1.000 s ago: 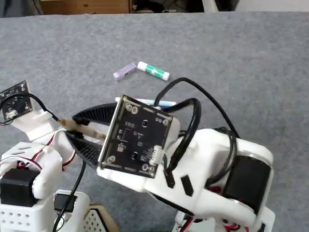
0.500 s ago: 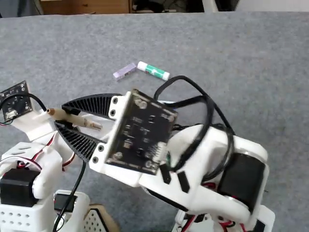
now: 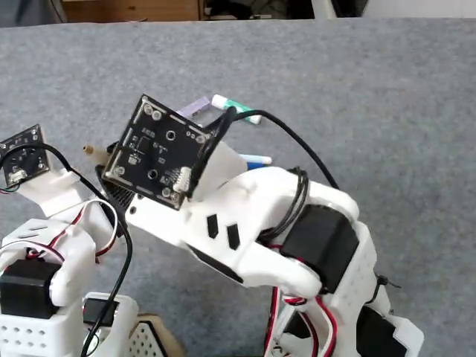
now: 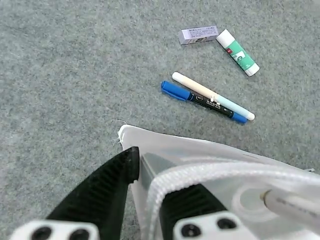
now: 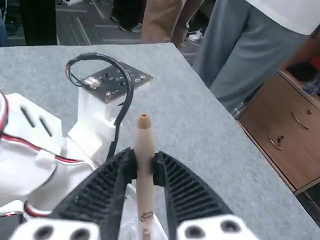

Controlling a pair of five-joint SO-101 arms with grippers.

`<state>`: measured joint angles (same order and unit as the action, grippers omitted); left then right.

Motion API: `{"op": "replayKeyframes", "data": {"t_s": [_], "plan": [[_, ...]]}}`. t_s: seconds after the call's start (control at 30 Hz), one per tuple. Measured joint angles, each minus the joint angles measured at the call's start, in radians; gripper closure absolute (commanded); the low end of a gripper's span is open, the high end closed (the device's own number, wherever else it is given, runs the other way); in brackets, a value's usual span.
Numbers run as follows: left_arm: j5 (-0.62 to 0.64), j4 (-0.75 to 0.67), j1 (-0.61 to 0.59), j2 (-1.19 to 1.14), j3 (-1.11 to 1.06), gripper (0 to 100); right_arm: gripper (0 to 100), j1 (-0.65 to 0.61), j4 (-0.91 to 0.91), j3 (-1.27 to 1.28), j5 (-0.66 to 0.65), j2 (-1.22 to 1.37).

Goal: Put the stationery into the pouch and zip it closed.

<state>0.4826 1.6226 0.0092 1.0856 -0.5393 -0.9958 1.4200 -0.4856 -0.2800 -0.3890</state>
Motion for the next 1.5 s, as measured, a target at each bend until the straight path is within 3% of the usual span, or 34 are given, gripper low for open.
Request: {"op": "replayKeyframes", "data": {"t_s": [0.13, 0.57, 0.83, 1.1, 1.3, 1.5], "plan": [[0.0, 0.0, 0.0, 0.0, 0.0, 97, 85.6, 0.003, 0.0, 0.0, 0.0, 0.0], [0.0, 0.0, 0.0, 0.0, 0.0, 97, 86.4, 0.023, 0.026, 0.0, -0.002, -0.057], [0.0, 0.0, 0.0, 0.0, 0.0, 97, 86.4, 0.371, 0.127, 0.002, -0.002, -0.166], [0.0, 0.0, 0.0, 0.0, 0.0, 97, 86.5, 0.72, 0.213, 0.146, -0.002, -0.054], [0.0, 0.0, 0.0, 0.0, 0.0, 97, 86.5, 0.848, 0.137, 0.331, -0.112, 0.158], [-0.04, 0.0, 0.0, 0.0, 0.0, 97, 86.5, 0.884, 0.028, 0.397, -0.301, 0.385]]}}
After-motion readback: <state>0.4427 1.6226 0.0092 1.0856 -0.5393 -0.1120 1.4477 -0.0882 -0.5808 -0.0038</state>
